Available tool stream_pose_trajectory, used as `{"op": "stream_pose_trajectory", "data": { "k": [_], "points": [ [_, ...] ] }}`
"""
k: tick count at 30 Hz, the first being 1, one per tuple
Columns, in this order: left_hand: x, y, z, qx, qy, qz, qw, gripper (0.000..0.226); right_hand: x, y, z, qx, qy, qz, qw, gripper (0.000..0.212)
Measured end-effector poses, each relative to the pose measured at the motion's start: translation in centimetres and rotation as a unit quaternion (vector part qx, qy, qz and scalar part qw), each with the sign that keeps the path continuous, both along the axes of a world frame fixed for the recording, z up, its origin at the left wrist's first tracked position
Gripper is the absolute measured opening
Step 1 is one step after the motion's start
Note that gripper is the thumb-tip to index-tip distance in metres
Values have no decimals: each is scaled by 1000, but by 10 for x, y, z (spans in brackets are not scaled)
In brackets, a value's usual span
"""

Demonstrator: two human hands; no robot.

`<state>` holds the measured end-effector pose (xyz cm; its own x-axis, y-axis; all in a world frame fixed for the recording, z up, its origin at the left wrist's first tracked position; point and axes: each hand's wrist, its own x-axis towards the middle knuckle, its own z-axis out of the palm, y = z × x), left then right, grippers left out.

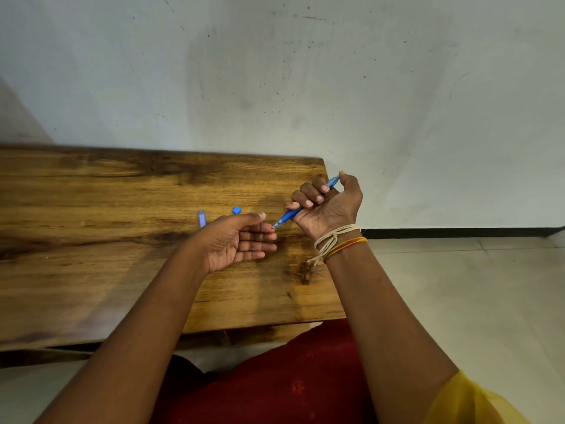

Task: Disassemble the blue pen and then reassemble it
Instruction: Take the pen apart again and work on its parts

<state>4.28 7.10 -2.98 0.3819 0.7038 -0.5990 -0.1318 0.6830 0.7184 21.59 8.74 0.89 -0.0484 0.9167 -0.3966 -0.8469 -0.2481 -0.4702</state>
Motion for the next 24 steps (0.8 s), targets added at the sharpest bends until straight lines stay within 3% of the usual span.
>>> {"op": "stream_pose_trajectory", "data": {
  "k": [24],
  "points": [
    [0, -1, 2, -1, 4, -2, 1000, 28, 1, 1, -1, -20, 8, -13, 1000, 46]
  ]
}}
